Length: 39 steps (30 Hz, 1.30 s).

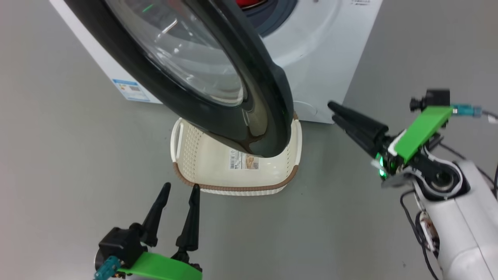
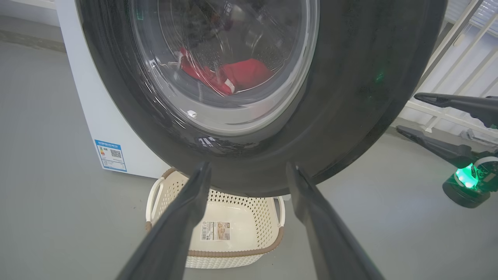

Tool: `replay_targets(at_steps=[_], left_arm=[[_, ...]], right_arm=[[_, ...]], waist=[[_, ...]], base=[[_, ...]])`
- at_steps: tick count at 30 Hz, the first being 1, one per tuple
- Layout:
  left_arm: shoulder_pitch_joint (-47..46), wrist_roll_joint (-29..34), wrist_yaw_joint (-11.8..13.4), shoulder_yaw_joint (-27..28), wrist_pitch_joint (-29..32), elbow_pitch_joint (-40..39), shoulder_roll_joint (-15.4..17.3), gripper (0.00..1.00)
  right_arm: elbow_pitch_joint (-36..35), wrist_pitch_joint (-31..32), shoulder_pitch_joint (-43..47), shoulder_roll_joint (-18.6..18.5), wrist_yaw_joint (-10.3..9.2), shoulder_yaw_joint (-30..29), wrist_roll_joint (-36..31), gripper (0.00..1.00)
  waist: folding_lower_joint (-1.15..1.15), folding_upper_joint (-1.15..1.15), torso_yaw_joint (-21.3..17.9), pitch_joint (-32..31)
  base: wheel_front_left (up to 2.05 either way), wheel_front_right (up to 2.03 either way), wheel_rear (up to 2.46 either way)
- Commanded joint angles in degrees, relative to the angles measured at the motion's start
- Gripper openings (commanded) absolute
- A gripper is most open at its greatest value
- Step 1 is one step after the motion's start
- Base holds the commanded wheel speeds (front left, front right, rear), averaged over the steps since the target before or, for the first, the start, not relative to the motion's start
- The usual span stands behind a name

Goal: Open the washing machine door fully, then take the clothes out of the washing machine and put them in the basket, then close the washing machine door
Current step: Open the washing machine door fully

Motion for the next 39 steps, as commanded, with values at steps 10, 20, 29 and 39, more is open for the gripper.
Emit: replay_targets(at_steps=[10, 20, 29, 39], left_arm=[[2.4, 2.0, -1.2, 4.1, -0.7, -0.5, 0.7, 1.0], [3.7, 2.8, -1.8, 5.2, -0.7, 0.1, 0.7, 1.0], [4.2, 3.2, -2.2, 6.2, -0.7, 0.5, 0.7, 1.0], [4.4, 3.4, -2.5, 6.9, -0.7, 1.3, 0.7, 1.0]], right_arm=[[-2.4, -3.1, 8.4, 0.1, 0.02, -1.4, 1.2, 1.0], [-2.6, -6.4, 16.8, 0.0, 0.02, -2.1, 0.6, 1.0], [-2.7, -11.9, 21.6, -2.1, 0.02, -1.2, -3.3, 1.0], [-2.1, -20.6, 24.7, -6.0, 0.02, 3.1, -8.6, 1.0]], waist=[[0.0, 0.0, -2.6, -2.5], [0.0, 0.0, -4.5, -4.2], [0.0, 0.0, -6.1, -4.5], [0.0, 0.0, -7.6, -4.9]], base=[[0.0, 0.0, 0.0], [0.0, 0.0, 0.0], [0.0, 0.0, 0.0], [0.0, 0.0, 0.0]])
